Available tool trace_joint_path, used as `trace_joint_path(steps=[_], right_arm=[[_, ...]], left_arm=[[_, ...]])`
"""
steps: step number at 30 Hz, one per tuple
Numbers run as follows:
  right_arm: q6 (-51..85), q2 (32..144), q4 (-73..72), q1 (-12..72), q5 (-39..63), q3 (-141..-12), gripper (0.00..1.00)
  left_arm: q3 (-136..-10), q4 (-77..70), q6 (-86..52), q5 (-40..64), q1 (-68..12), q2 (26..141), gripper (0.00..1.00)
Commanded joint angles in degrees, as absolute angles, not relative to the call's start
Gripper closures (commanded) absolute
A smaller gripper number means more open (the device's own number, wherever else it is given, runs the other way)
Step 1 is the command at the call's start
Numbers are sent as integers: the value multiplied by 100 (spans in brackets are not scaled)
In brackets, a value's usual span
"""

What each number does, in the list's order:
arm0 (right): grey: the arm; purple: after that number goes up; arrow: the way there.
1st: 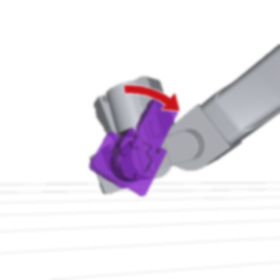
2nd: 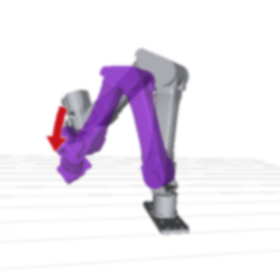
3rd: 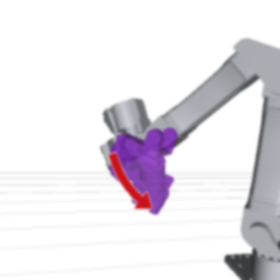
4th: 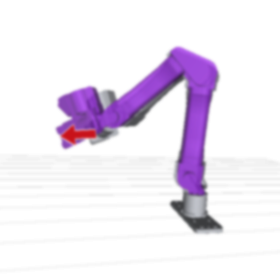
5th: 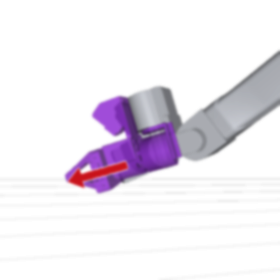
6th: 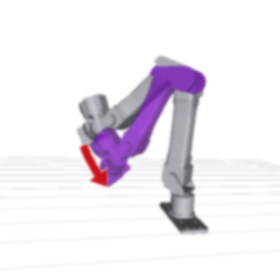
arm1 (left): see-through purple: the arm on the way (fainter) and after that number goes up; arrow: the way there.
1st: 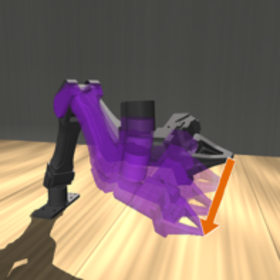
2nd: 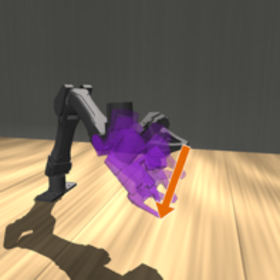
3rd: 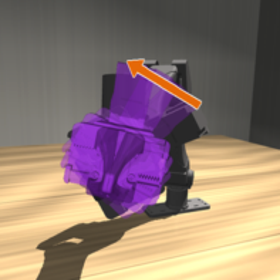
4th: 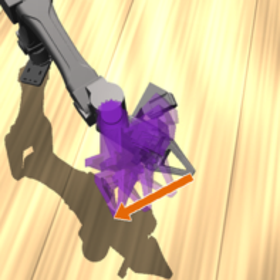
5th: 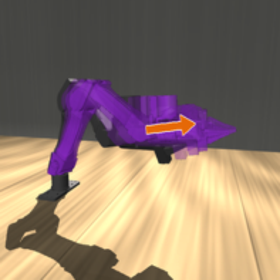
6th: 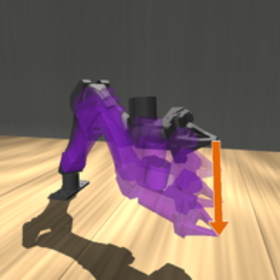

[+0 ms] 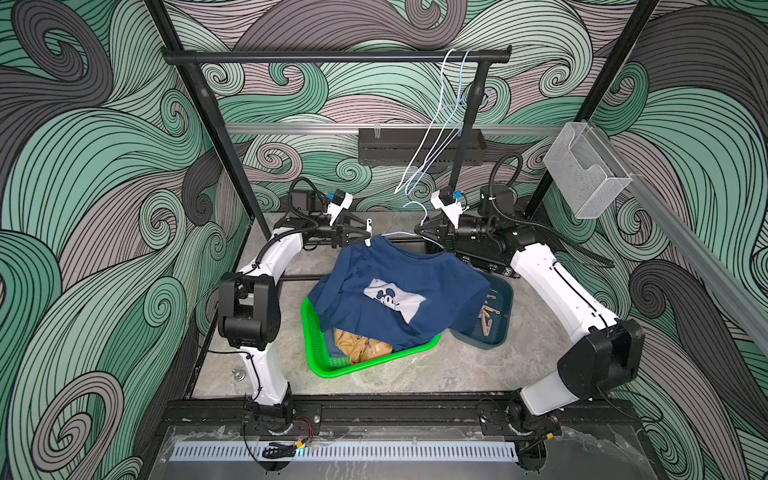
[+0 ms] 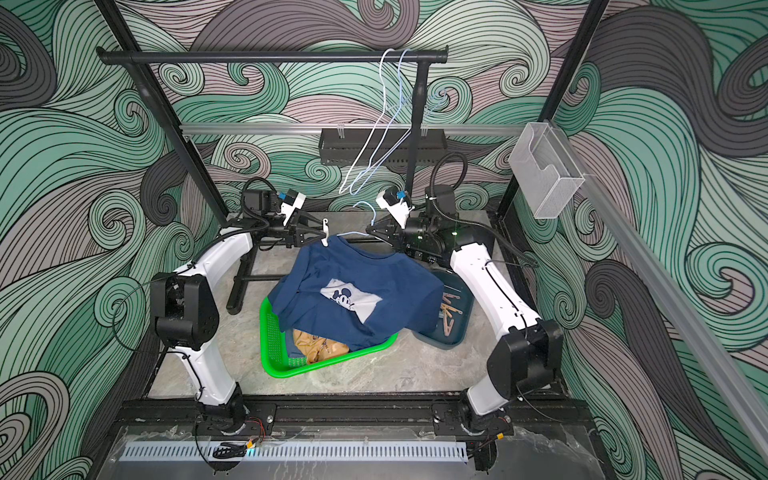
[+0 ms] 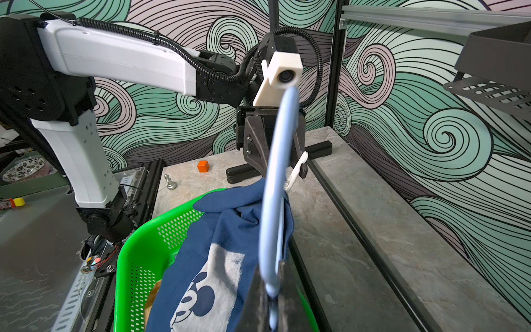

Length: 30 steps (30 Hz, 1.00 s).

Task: Remove the clothespins securing t-shirts to the hanger
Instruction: Remove the clothespin from the hanger.

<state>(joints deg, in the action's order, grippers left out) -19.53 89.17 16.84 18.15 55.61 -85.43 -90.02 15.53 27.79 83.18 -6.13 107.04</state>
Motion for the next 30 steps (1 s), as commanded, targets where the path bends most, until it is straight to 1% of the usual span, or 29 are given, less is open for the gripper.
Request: trace_joint_path(steps=[1,7,12,17,19,24,30], right_arm=[[-2025,8938,1688,1846,5739,-8667,100],[-2054,8947,1727,1851,5731,-8687,100],[-2065,8980,1764,1846,5731,-8716,100],[-2082,8975,1784,1846,5711,-8725,100],[-2093,8974,1793,1846,5686,-8718,100],[-2109,8965,1885,1846,5657,-8708,100],[-2170,8877,1967,1847,5555,-8556,100]], left_arm=[[-9258,1635,2727,8516,-658,10700,63],[-9289,1684,2698,8578,-672,10728,69],[-9294,1774,2721,8604,-668,10730,79],[-9316,1836,2691,8570,-668,10713,86],[-9325,1850,2657,8537,-668,10699,90],[-9275,1855,2614,8229,-669,10627,95],[-9060,1372,2136,7793,-686,10438,98]])
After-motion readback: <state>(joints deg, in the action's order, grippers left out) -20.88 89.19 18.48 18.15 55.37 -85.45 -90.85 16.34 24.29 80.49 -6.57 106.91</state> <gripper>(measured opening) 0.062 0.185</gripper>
